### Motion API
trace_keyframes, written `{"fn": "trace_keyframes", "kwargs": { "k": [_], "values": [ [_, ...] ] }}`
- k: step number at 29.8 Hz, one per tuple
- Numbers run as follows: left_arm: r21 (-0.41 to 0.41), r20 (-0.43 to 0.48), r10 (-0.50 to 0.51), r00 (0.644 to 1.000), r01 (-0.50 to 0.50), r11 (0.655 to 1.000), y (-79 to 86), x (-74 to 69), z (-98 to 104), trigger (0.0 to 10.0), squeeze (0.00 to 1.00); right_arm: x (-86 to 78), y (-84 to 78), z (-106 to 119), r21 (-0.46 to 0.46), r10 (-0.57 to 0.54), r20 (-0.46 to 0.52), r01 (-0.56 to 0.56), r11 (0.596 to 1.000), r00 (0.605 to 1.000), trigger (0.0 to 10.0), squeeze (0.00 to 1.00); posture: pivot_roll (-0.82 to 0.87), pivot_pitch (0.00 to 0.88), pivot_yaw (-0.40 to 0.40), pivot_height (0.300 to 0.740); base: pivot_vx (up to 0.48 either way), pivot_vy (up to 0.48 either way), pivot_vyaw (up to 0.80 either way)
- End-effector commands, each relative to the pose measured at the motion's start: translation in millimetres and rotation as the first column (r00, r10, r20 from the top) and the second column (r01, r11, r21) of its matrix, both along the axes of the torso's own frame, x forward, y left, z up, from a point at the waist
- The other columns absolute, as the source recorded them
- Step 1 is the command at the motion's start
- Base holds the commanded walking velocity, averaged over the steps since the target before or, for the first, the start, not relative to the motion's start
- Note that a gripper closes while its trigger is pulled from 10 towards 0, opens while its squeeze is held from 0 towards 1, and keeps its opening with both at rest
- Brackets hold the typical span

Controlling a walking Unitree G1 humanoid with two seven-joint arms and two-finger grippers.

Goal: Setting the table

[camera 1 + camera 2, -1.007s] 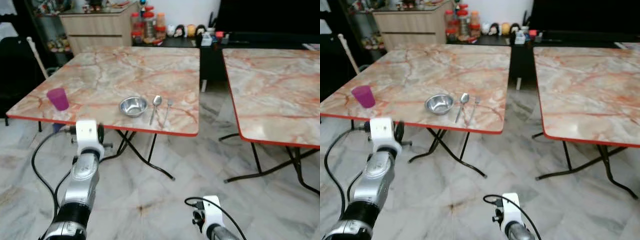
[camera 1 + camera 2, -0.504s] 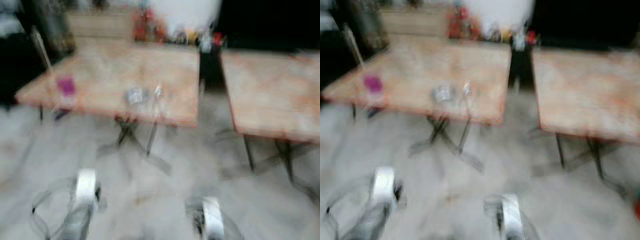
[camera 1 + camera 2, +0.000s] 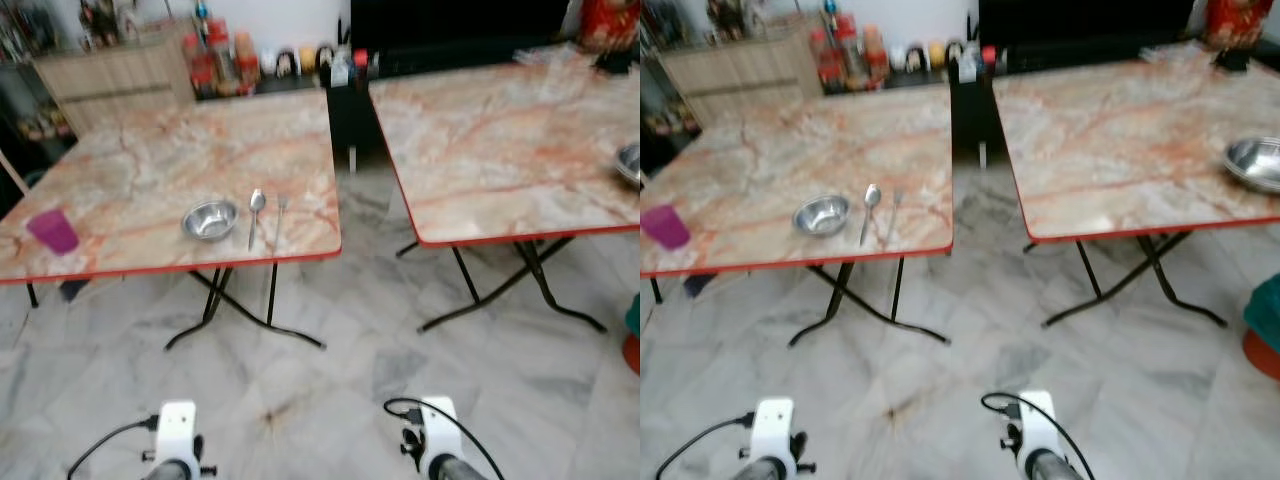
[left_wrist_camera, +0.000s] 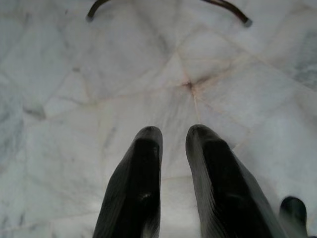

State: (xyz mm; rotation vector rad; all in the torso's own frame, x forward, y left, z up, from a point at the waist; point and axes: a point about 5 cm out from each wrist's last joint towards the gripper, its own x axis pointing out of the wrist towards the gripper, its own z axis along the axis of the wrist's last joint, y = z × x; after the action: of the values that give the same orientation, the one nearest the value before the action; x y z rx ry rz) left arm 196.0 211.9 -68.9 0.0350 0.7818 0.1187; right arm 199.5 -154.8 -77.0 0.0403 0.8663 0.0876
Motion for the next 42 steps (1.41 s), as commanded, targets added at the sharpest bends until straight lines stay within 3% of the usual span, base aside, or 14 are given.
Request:
{"fn": "trace_keyframes", "kwargs": {
  "k": [1,11,26,42],
  "values": [
    [0.04,-0.041,0.027,0.999,-0.025,0.999,15.4,-9.9,-2.7,10.0,0.0,7.0,16.6,3.6,0.036,0.021,0.021,-0.021,0.999,1.0,10.0,0.0,0.08,0.0,0.073,0.74,0.48,0.0,0.0],
    [0.035,-0.017,0.048,0.999,-0.047,0.998,13.6,-5.2,-0.6,10.0,0.0,8.4,13.6,4.1,0.022,0.02,0.019,-0.02,1.0,1.0,10.0,0.0,0.11,0.0,0.051,0.74,0.433,0.0,0.0],
    [0.031,-0.035,0.033,0.999,-0.031,0.999,6.8,-7.9,-3.8,10.0,0.0,6.2,9.2,3.0,0.028,-0.017,0.014,0.017,0.999,1.0,10.0,0.0,0.08,0.0,0.058,0.74,0.0,0.0,0.0],
    [0.049,-0.037,0.003,0.999,-0.001,0.999,7.9,-4.7,-2.1,10.0,0.0,7.6,11.5,3.9,0.037,-0.023,0.024,0.022,0.999,0.999,10.0,0.0,0.08,0.0,0.076,0.74,0.0,0.371,-0.15]
  ]
}}
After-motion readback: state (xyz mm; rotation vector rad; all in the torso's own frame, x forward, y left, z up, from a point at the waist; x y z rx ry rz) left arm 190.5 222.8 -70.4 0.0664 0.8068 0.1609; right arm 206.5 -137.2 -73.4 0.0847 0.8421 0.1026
